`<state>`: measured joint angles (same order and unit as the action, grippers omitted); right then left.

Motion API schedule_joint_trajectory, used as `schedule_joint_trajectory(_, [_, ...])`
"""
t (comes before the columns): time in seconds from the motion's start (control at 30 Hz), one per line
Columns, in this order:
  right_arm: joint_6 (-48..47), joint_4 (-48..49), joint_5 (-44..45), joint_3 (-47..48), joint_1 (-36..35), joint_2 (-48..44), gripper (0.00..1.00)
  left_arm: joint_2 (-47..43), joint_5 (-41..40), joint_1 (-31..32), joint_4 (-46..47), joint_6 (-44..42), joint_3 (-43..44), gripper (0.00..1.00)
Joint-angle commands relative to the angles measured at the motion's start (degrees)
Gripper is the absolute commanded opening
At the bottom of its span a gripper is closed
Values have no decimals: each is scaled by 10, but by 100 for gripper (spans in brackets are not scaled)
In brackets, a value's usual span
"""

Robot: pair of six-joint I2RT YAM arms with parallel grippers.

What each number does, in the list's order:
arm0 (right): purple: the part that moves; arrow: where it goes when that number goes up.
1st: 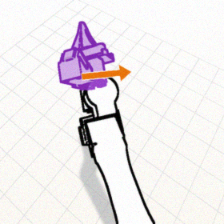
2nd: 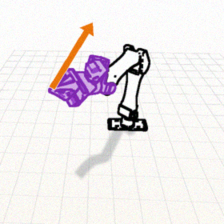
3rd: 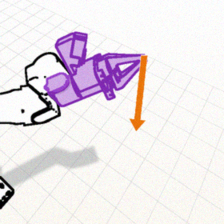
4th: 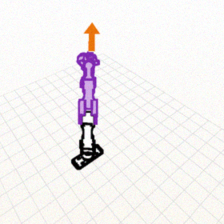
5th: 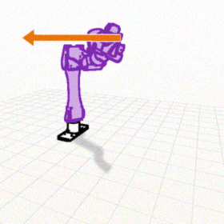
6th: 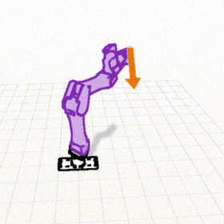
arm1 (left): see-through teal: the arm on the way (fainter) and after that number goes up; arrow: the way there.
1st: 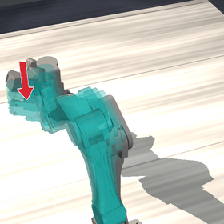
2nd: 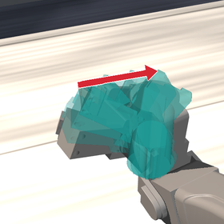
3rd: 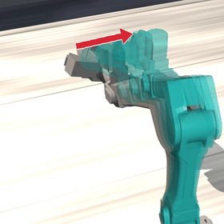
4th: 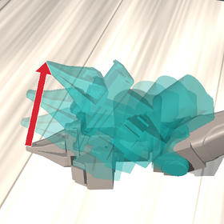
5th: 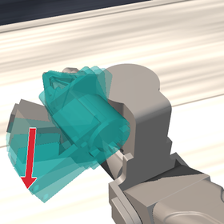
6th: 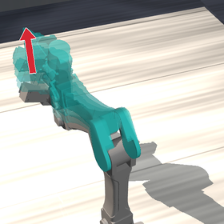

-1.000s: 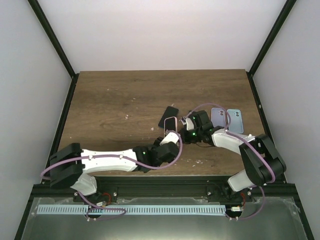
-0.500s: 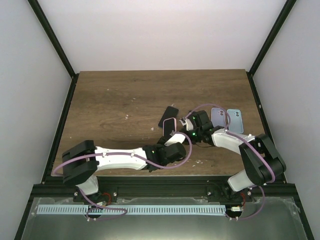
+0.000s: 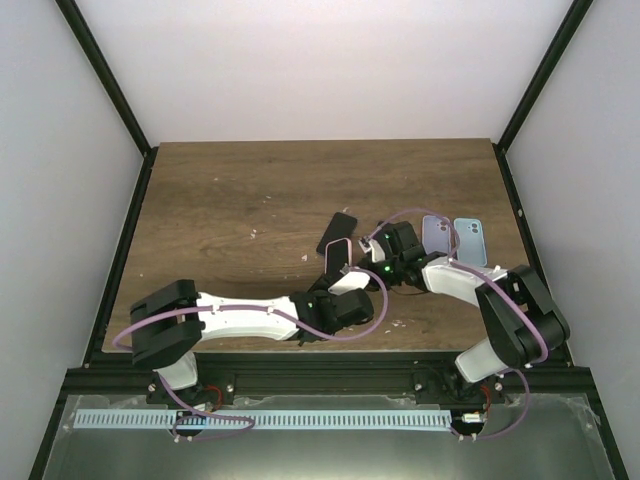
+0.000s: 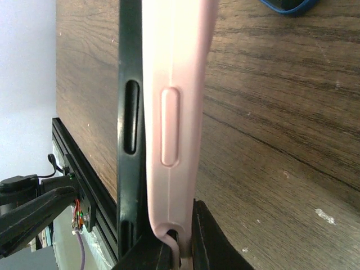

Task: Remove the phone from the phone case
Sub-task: Remove the phone case from the phone.

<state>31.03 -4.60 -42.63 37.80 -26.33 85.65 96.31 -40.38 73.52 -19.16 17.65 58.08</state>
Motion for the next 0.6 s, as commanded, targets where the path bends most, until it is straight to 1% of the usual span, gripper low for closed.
schedule_joint_trajectory(0.0, [3, 16, -40, 27, 0, -1, 1, 11, -46, -1, -26, -16, 14, 63])
schedule_joint_trajectory(0.3, [9, 16, -90, 31, 1, 20, 1, 49, -94, 3, -37, -62, 35, 63])
schedule_joint_trajectory(0.57, [11, 20, -114, 30, 1, 21, 1, 75, -178, 11, -72, -66, 50, 62])
